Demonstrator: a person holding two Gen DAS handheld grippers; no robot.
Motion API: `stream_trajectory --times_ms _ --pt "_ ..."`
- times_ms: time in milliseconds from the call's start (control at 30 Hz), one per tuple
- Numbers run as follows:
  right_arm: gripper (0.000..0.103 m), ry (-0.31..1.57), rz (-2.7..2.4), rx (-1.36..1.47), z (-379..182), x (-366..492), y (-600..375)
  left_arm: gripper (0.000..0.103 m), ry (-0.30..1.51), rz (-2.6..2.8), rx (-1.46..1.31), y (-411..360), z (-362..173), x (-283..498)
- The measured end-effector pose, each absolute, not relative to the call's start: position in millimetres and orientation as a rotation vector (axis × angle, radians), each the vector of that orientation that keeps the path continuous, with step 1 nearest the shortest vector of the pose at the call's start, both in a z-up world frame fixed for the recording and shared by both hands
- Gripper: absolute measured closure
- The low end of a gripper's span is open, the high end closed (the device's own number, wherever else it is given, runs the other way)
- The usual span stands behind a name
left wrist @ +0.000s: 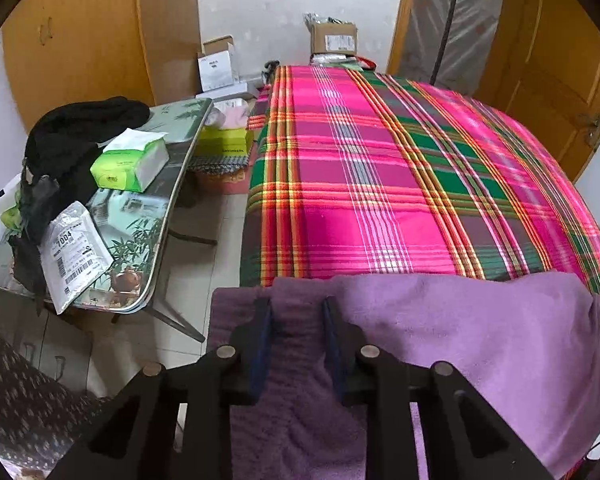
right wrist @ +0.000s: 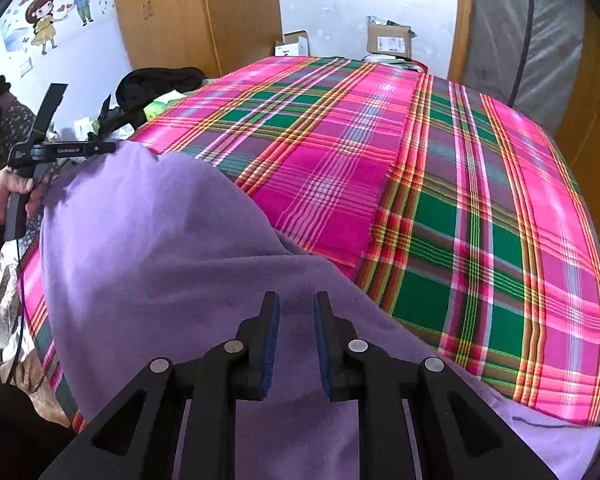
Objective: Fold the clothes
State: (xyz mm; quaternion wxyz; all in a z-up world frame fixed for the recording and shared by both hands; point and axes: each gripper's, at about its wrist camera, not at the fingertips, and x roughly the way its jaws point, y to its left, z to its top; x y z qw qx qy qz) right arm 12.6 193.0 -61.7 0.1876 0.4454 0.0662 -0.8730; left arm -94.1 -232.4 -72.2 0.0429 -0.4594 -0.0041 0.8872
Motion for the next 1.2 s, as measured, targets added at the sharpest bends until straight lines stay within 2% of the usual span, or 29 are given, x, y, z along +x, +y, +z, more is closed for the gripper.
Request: stream_trajectory --times_ms 367,600,833,900,1033,1200 --pt "0.085 0.140 -2.497 1.266 -61 10 210 0.079 -0.175 2.786 -1.360 -263 -73 -87" --pt "0.085 0.021 -2.506 1.273 -61 8 228 0.074 -0.168 2.817 -1.321 -261 -51 -73" --pt "0.085 0.137 -2.420 1.260 -67 -5 190 0.073 -0.058 2.907 -1.246 -247 -30 -61" --pt "0.090 0.109 -2.451 1.287 -72 -14 197 0.073 -0.092 2.888 -1.295 -252 -35 -67" --pt "0.084 0.068 -2.597 1.282 -59 -11 226 0.072 -0.072 2.884 -1.321 -250 -37 -65" --pt "0.084 -0.012 -2.593 1.277 -57 17 254 0.072 -0.052 2.947 -1.310 -250 -32 -63"
